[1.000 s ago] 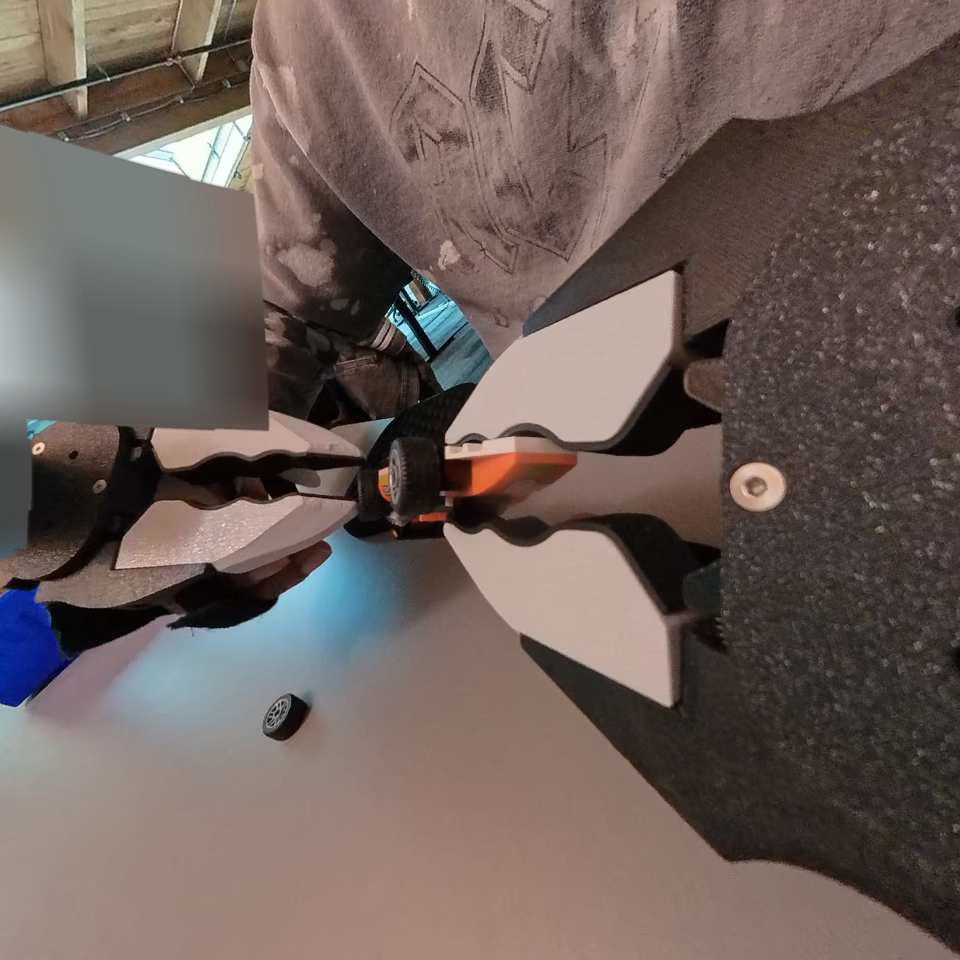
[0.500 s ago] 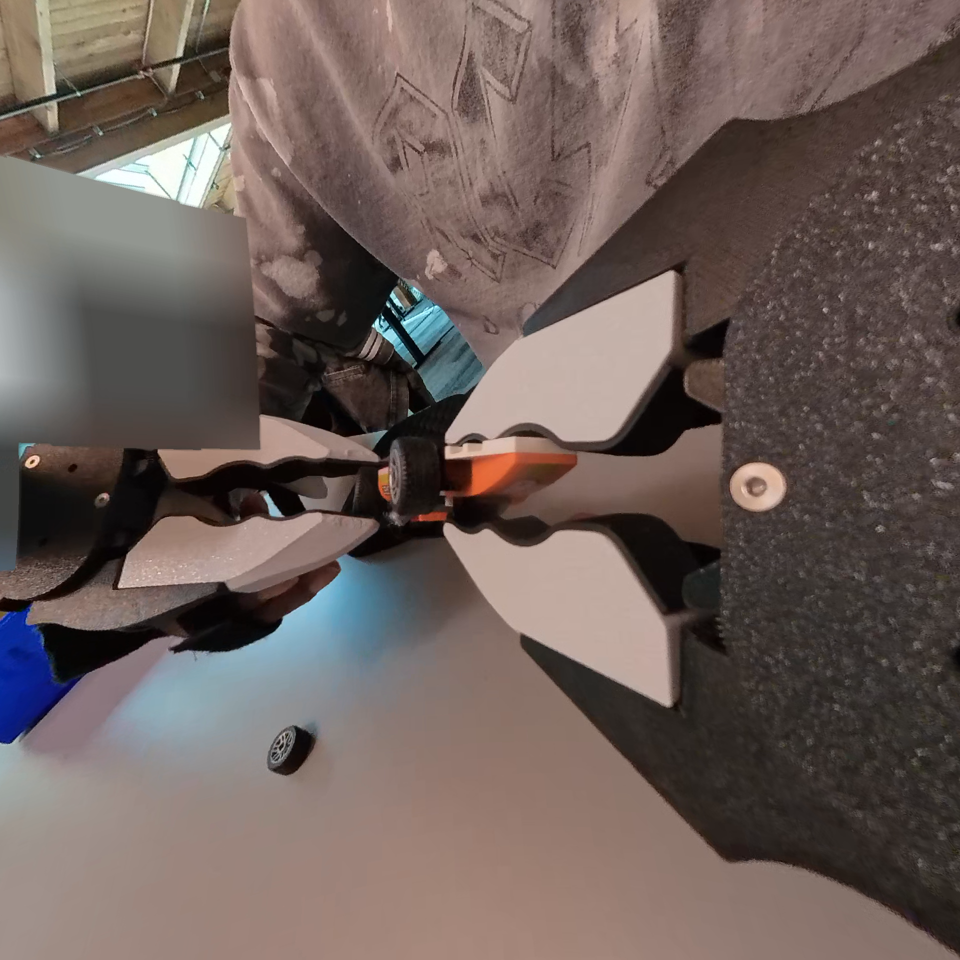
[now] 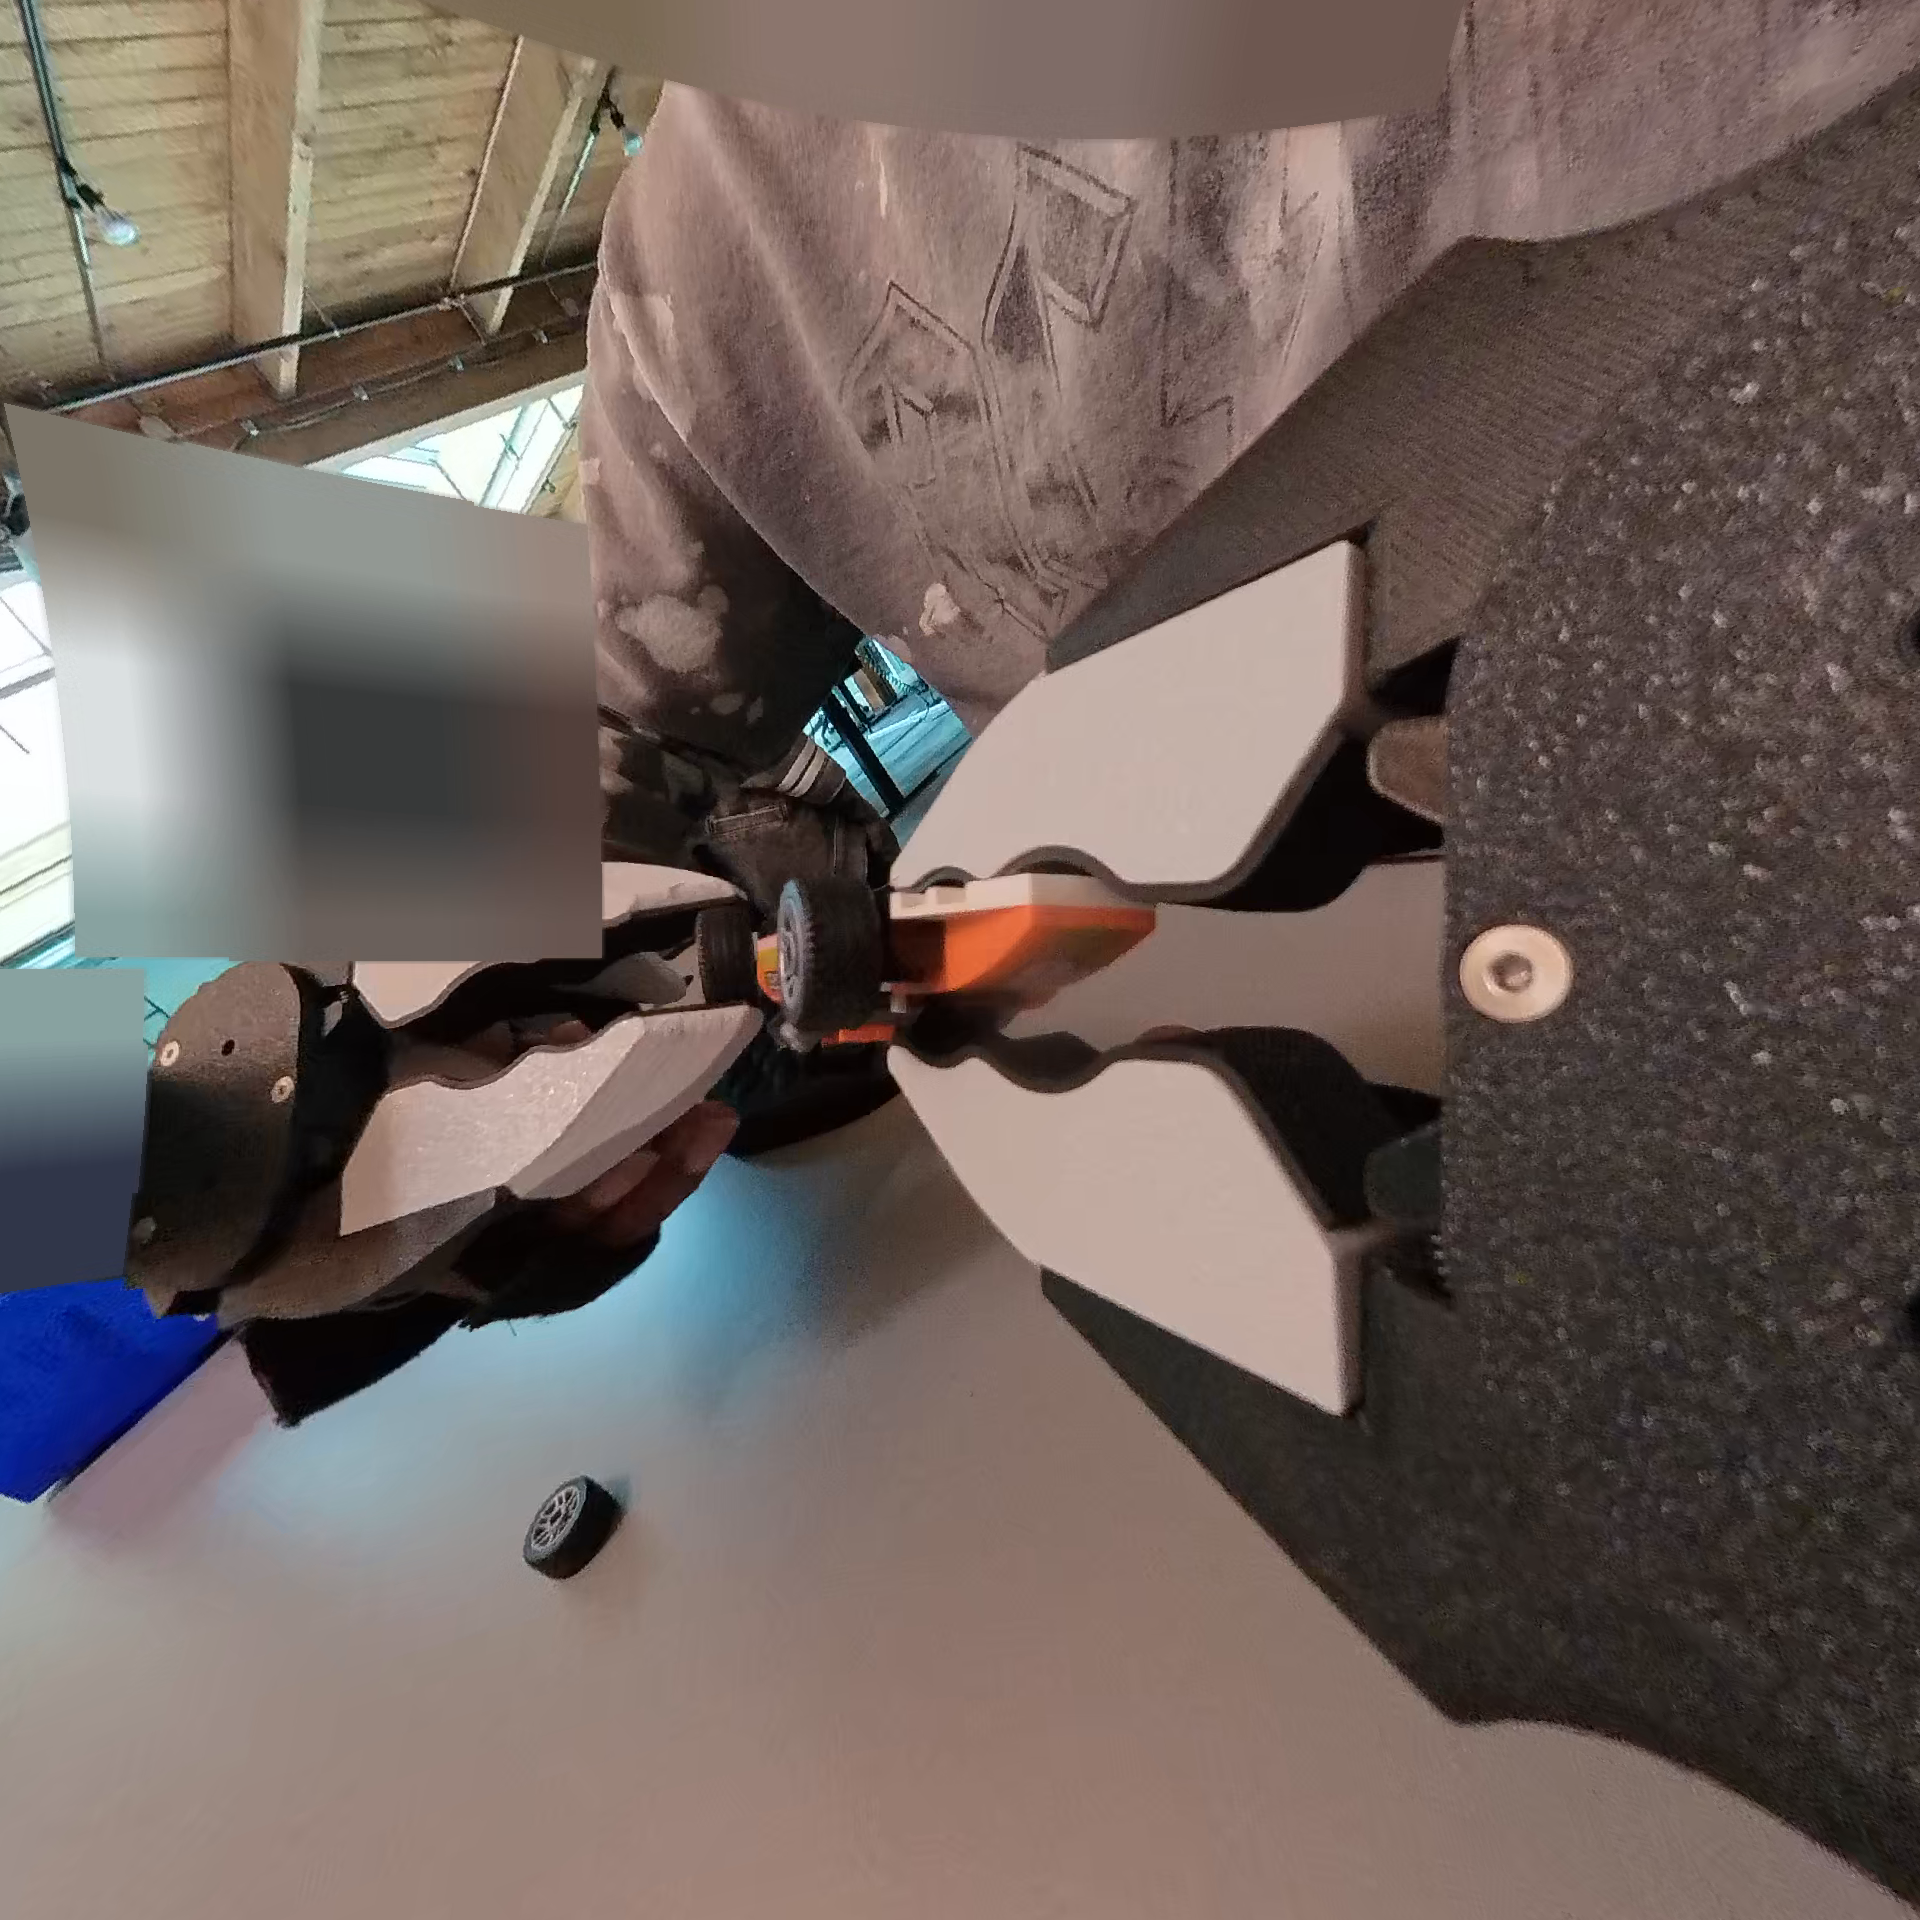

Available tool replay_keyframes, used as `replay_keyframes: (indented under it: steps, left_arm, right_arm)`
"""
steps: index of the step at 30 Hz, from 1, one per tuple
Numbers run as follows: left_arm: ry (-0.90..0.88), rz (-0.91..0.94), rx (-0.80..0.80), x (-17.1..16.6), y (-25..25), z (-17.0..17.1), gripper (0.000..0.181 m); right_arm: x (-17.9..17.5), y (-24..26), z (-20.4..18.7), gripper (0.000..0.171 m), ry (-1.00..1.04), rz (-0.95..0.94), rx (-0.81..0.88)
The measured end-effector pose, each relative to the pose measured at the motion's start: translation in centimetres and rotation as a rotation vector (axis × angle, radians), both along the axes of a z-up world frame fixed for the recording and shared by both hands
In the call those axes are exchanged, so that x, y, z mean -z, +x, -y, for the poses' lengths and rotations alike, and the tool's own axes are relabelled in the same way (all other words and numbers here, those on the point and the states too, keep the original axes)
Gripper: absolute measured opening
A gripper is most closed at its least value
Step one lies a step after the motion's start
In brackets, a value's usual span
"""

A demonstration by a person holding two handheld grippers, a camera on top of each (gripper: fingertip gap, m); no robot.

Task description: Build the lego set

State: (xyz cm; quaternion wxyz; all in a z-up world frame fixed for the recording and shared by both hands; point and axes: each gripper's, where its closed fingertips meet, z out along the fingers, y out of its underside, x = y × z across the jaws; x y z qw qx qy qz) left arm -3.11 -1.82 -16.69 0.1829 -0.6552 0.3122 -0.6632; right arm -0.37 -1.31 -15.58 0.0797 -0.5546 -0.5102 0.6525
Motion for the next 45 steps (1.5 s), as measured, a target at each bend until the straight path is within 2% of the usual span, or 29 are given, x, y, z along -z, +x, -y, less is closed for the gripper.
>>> replay_keyframes:
  steps: [6, 13, 23, 30, 40, 45]
  left_arm:
    - [-0.026, 0.006, 0.008, 0.0, -0.1, 0.1, 0.022]
    - [-0.038, 0.012, 0.018, 0.0, -0.1, 0.2, 0.022]
    - [-0.048, 0.006, 0.025, 0.2, -0.1, 0.2, 0.022]
    - [-0.048, -0.007, 0.011, 0.7, 0.1, 0.1, 0.022]
    - [-0.047, 0.097, -0.084, -1.1, -0.7, -1.7, 0.022]
    - [-0.042, 0.114, -0.105, -1.4, -0.9, -2.1, 0.022]
  right_arm:
    - [0.0, -0.2, -0.1, 0.021, -0.083, -0.015, -0.015]
    - [0.1, -0.1, 0.0, 0.021, -0.091, -0.006, -0.041]
    - [0.6, 0.2, 0.3, 0.021, -0.038, 0.045, -0.081]
    - [2.0, -0.4, 1.5, 0.021, 0.102, 0.129, -0.126]
    - [-0.1, -1.2, -0.6, 0.021, 0.083, -0.014, 0.075]
    - [0.1, -0.8, -1.1, 0.021, 0.086, -0.029, 0.138]
